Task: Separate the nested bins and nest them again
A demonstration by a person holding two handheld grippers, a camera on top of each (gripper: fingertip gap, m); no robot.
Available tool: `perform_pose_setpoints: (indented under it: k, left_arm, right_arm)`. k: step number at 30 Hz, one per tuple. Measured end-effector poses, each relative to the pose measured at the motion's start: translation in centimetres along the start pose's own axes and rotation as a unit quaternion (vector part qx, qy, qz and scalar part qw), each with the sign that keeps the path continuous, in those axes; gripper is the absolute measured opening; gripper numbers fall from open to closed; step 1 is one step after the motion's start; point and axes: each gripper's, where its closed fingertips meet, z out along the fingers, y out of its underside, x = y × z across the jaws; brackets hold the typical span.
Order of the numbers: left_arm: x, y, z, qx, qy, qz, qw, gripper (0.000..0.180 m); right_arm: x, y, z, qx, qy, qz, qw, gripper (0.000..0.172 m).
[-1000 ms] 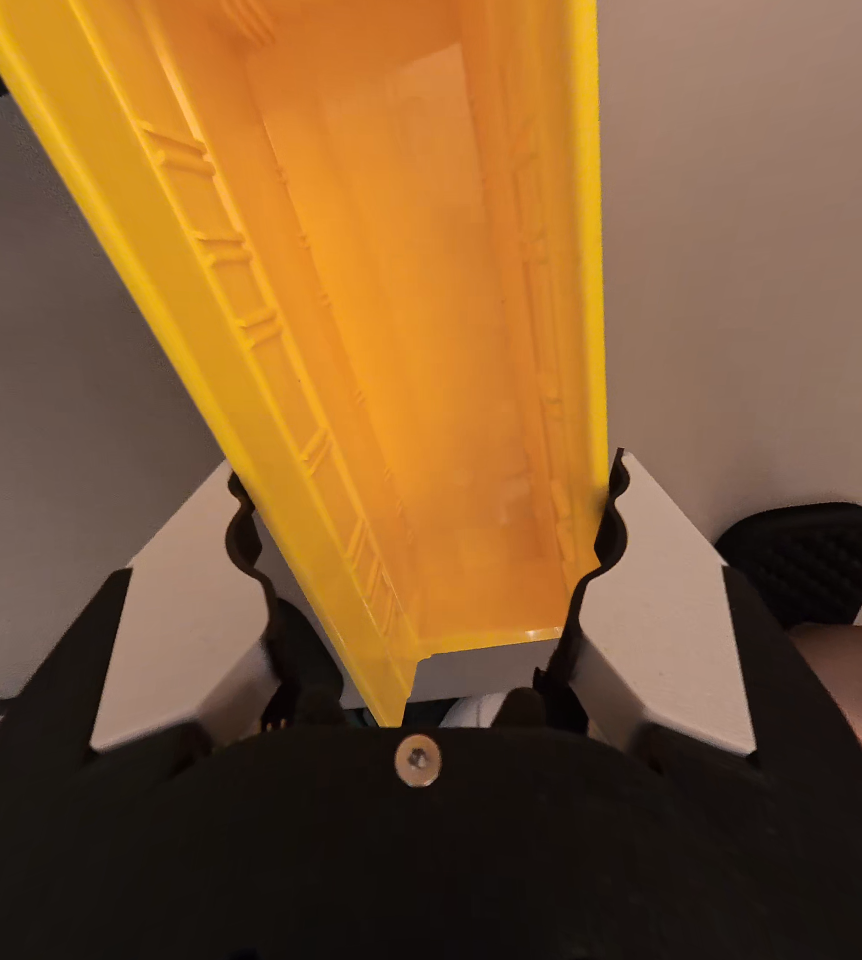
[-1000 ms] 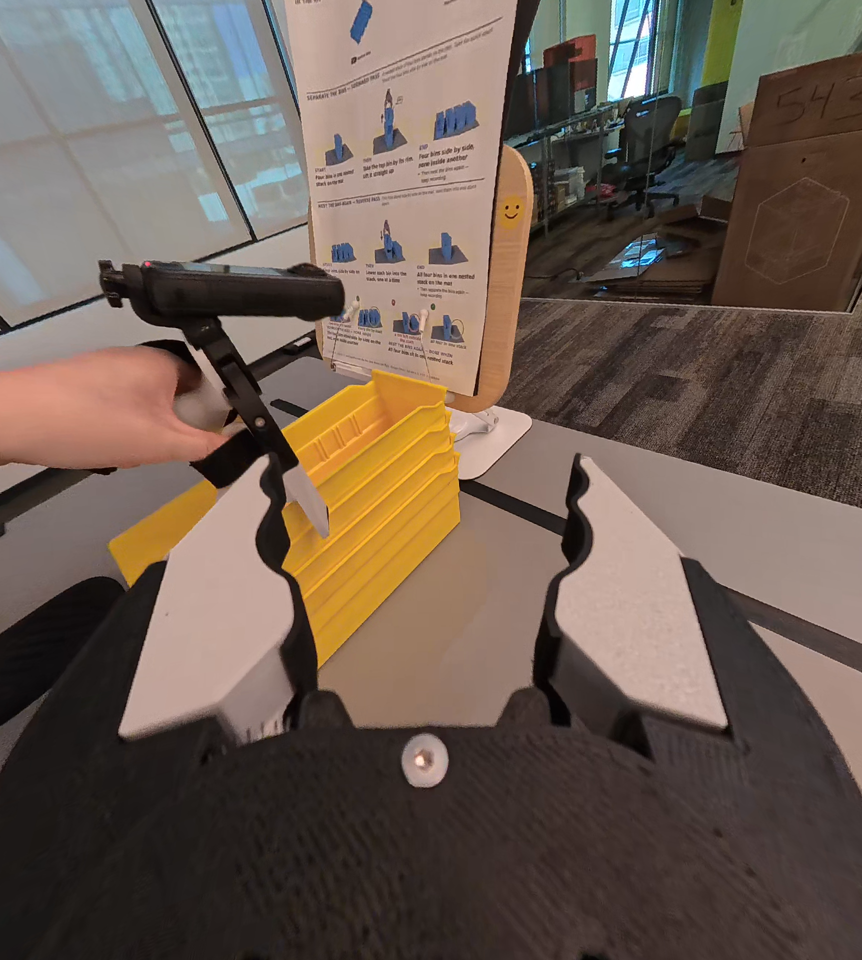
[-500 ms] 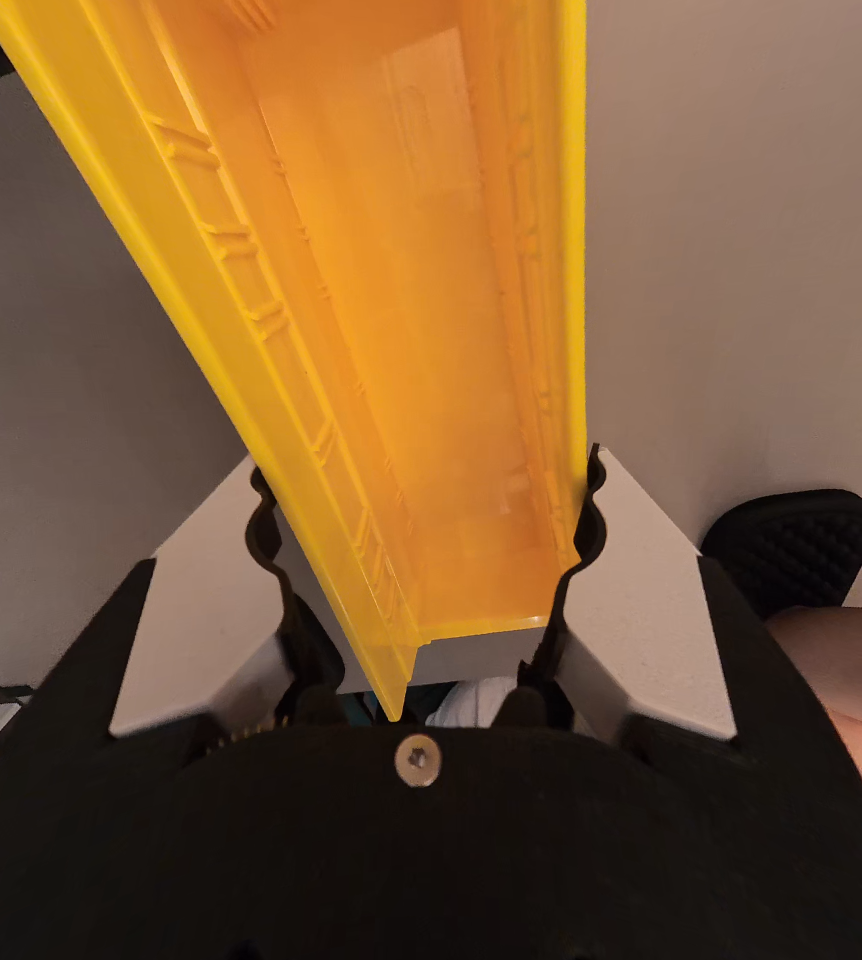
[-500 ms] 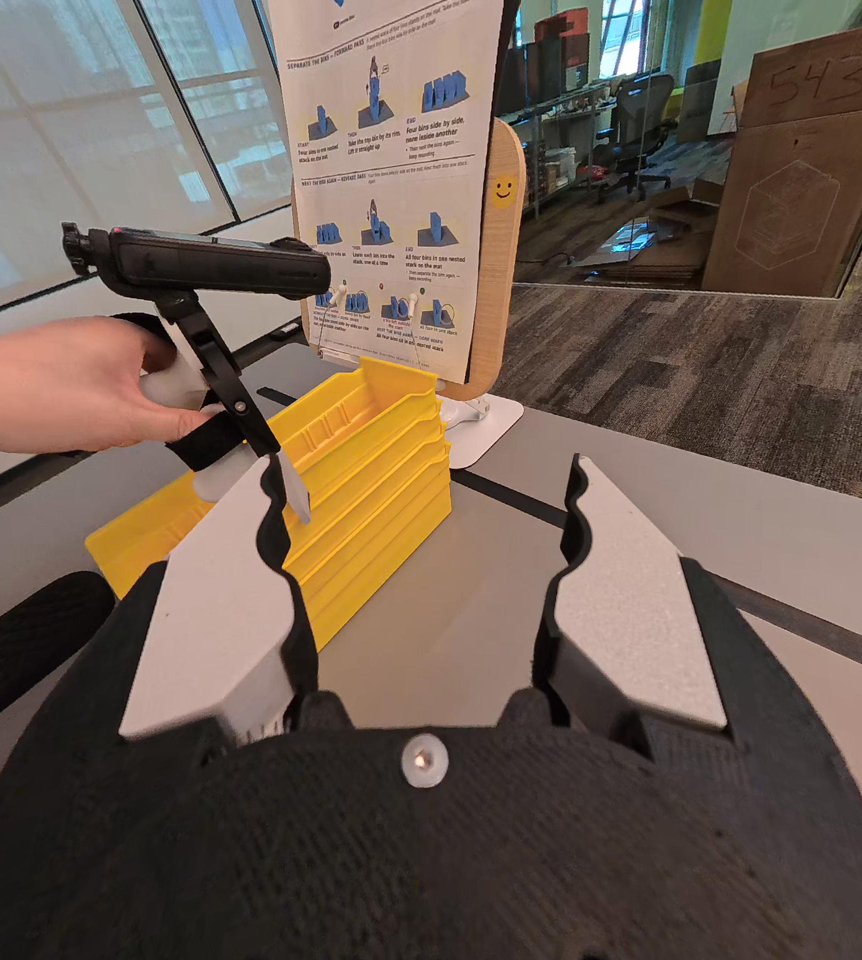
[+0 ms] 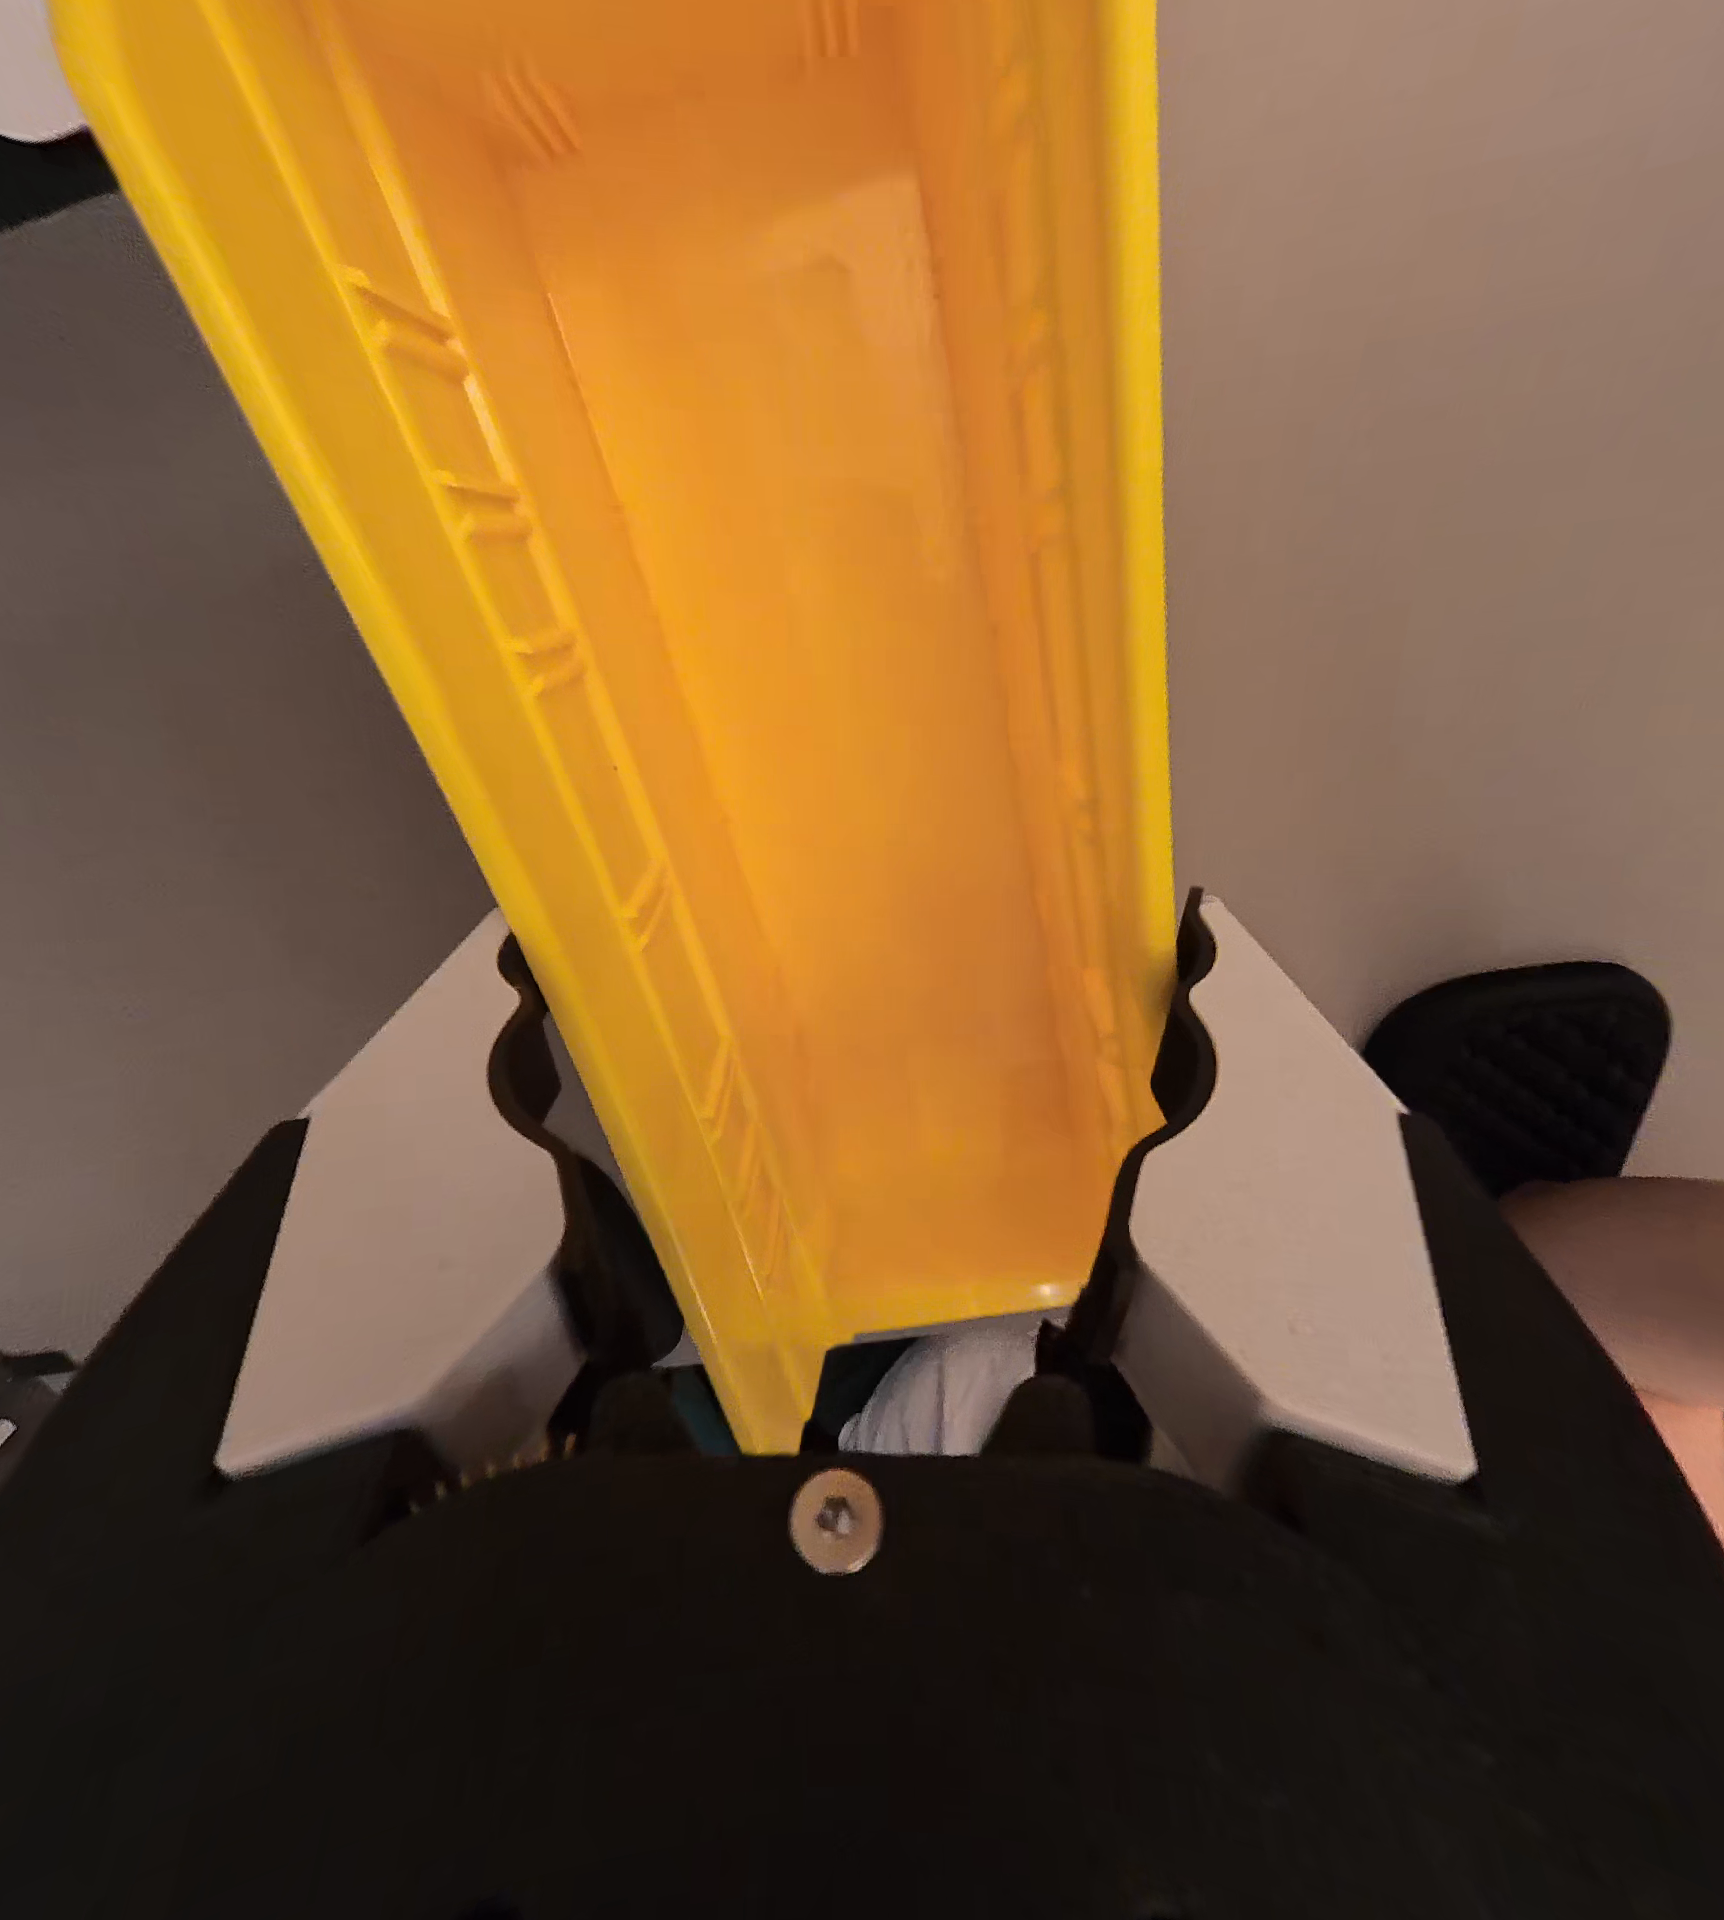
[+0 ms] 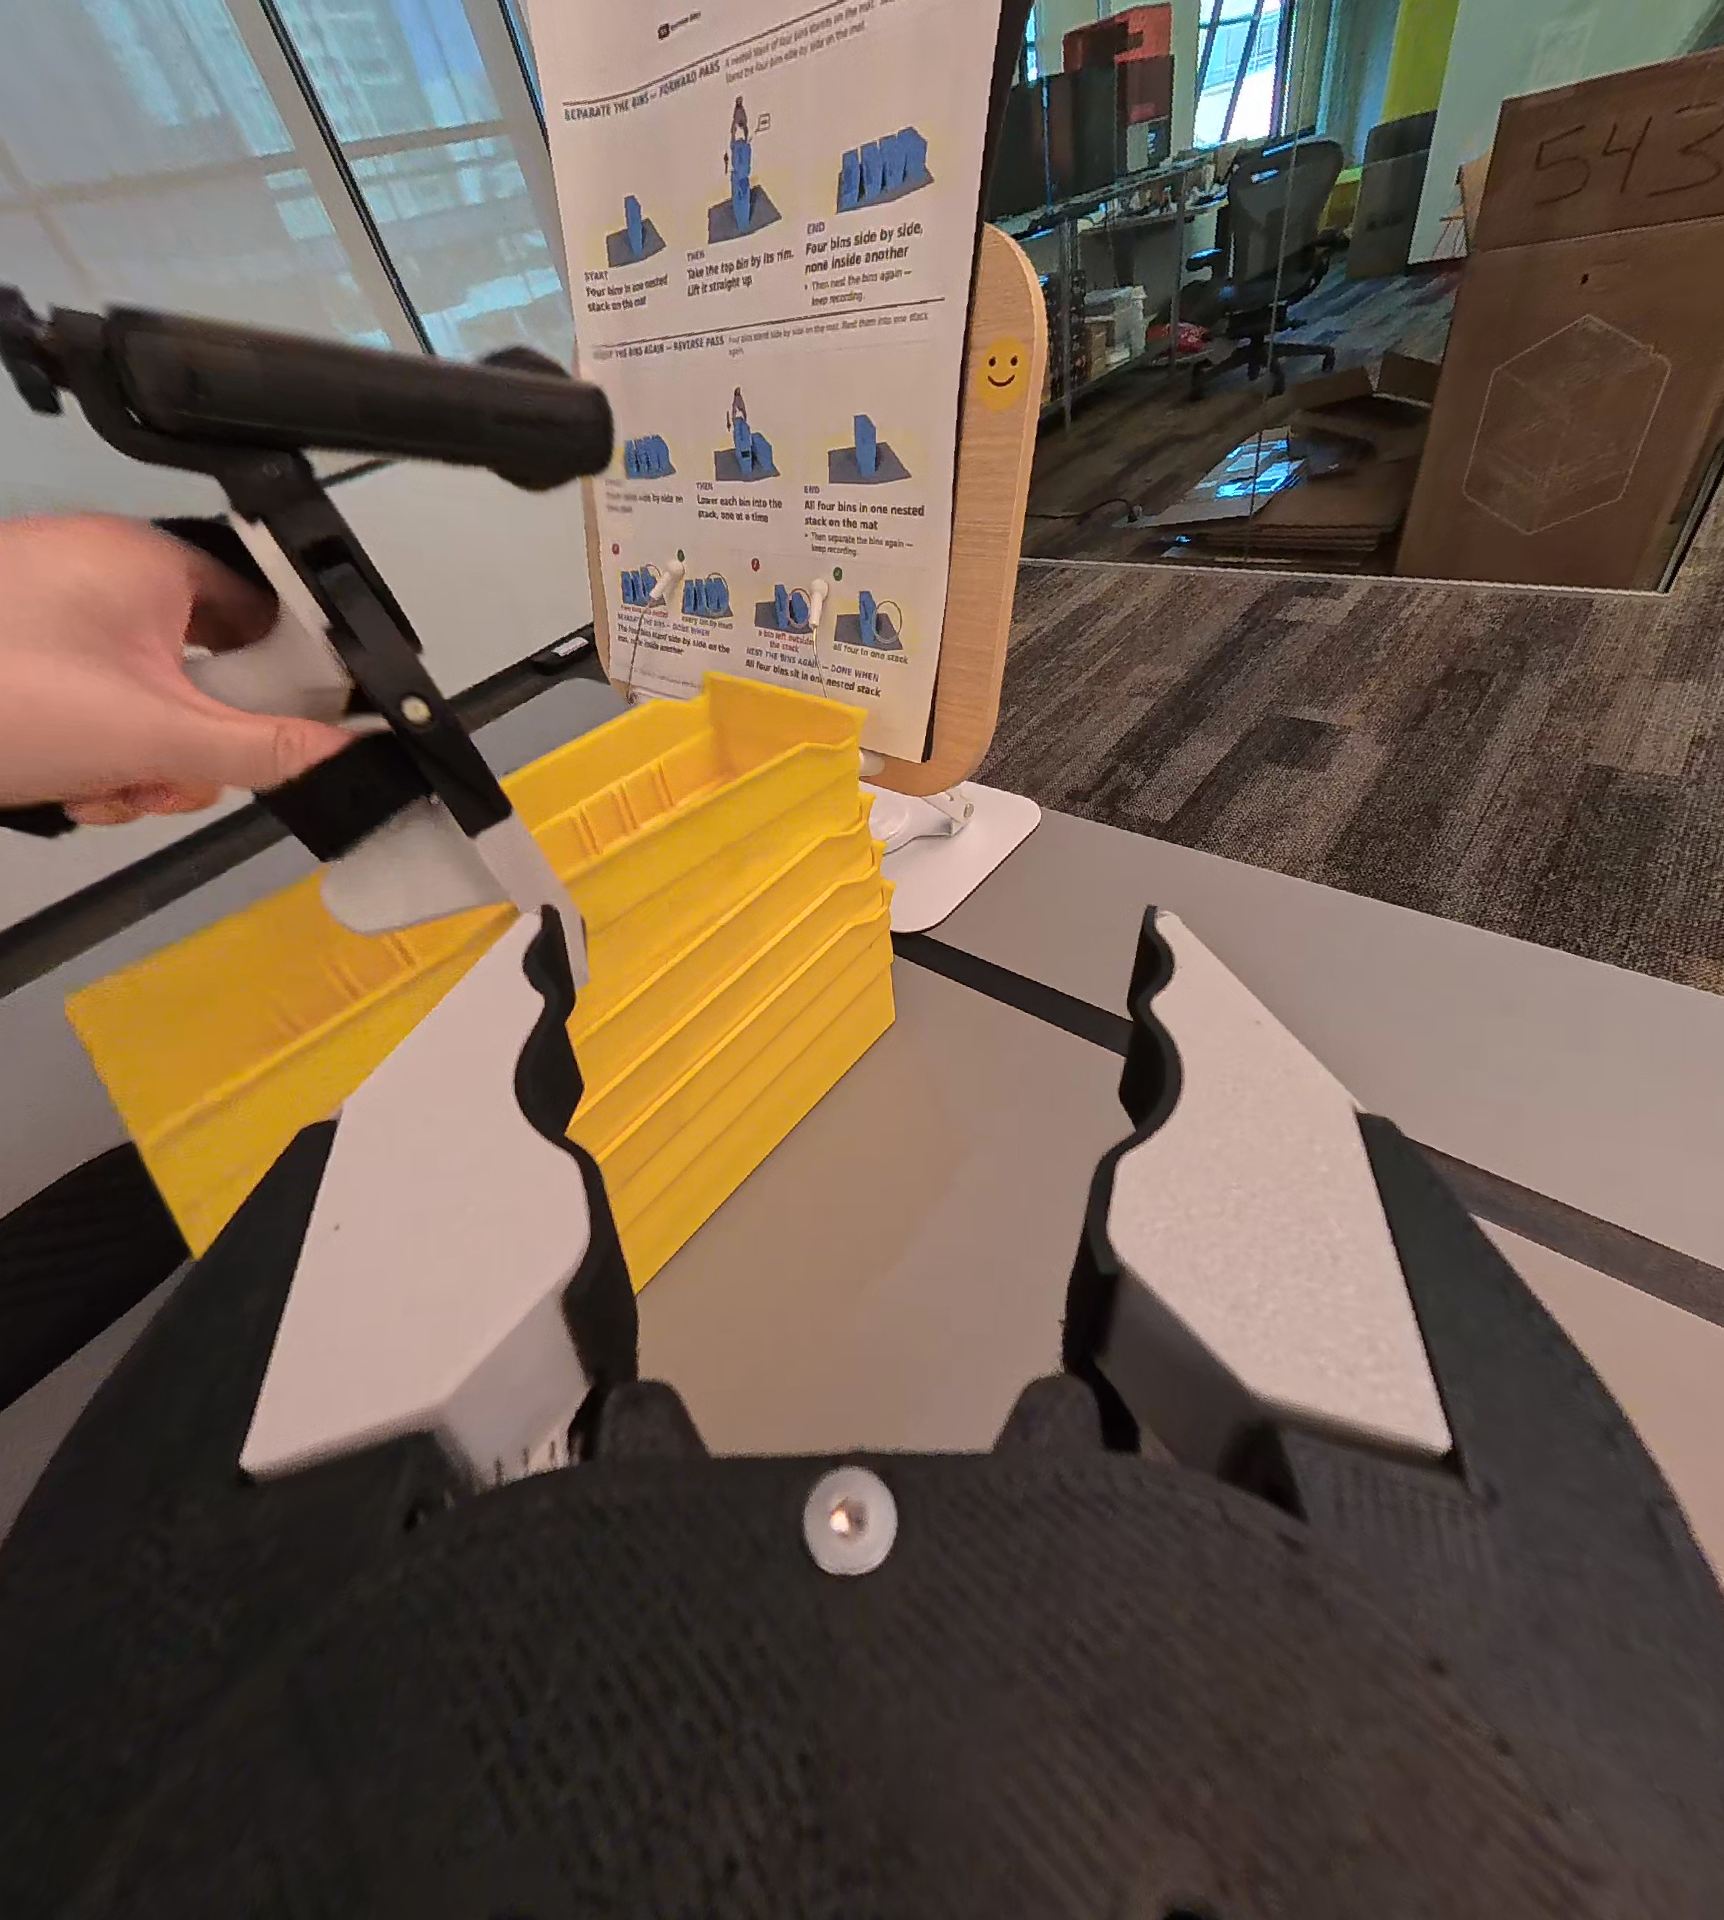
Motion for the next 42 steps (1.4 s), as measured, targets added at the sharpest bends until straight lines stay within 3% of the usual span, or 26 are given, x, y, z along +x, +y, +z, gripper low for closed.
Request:
perform_pose_setpoints:
  k: [9,13,17,23,32,42]
  left_arm:
    - [-2.8,0.2,-9.0,0.057,0.023,-0.004,0.998,0.121]
    - [-6.6,0.9,-10.5,0.086,0.017,-0.026,0.996,0.122]
    - [-10.5,1.7,-8.6,0.089,0.0,-0.057,0.994,0.122]
    - [-13.9,3.7,-2.4,0.052,-0.017,-0.068,0.996,0.122]
    - [-16.0,5.4,5.9,0.019,-0.031,-0.07,0.997,0.122]
    - [-16.4,5.6,10.3,0.028,-0.043,-0.049,0.997,0.125]
  right_arm:
    - [0.6,0.1,-0.2,0.001,0.006,0.007,1.0,0.107]
    - [0.7,0.2,-0.1,-0.001,0.008,0.005,1.0,0.107]
    - [0.7,0.3,-0.1,-0.004,0.01,0.004,1.0,0.107]
    - [0.9,0.2,-0.2,-0.001,0.009,0.007,1.0,0.107]
    - [1.5,0.4,-0.3,-0.001,0.009,0.018,1.0,0.107]
    - [1.9,0.9,0.0,-0.01,0.013,0.021,1.0,0.107]
